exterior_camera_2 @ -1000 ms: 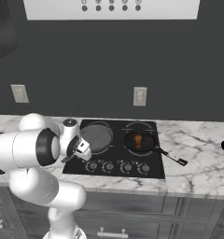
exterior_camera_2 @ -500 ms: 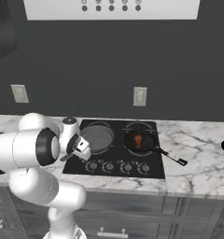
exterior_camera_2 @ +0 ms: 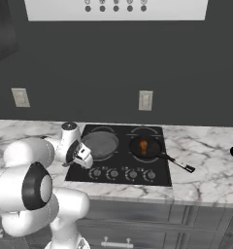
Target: Place both pans onto different burners. Then place the sweet potato and the chicken drumstick on different pans.
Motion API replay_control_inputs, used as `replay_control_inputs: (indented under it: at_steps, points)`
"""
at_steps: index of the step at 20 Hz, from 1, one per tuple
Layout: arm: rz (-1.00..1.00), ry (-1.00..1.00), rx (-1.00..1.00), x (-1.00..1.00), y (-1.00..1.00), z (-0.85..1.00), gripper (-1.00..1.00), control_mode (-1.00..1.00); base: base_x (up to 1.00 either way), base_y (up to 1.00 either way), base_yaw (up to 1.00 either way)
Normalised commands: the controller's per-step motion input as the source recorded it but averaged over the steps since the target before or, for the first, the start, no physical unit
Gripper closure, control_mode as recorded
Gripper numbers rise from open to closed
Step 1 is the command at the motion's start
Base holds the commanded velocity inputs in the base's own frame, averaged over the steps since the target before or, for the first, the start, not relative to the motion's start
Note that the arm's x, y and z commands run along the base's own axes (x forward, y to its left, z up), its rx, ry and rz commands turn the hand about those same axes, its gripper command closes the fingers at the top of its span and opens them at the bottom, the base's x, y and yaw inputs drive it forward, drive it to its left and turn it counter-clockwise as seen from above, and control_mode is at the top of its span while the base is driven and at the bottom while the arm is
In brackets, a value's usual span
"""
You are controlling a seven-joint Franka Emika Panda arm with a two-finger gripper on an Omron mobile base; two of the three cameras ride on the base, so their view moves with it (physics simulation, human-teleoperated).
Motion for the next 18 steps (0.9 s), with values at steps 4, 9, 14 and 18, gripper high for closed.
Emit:
replay_control_inputs:
  at_steps: [4,9,14,18]
  points:
    - [0.13,-0.10,0.00,-0.16,0.01,0.94,-1.00,-1.00,0.00,0.00,0.00]
    - [0.16,-0.03,0.00,-0.07,0.15,0.96,-1.00,-1.00,0.00,0.00,0.00]
    - [0.11,-0.02,-0.07,-0.48,0.57,0.20,-1.00,-1.00,0.00,0.00,0.00]
    - [0.06,-0.15,-0.03,-0.36,0.70,0.09,-1.00,-1.00,0.00,0.00,0.00]
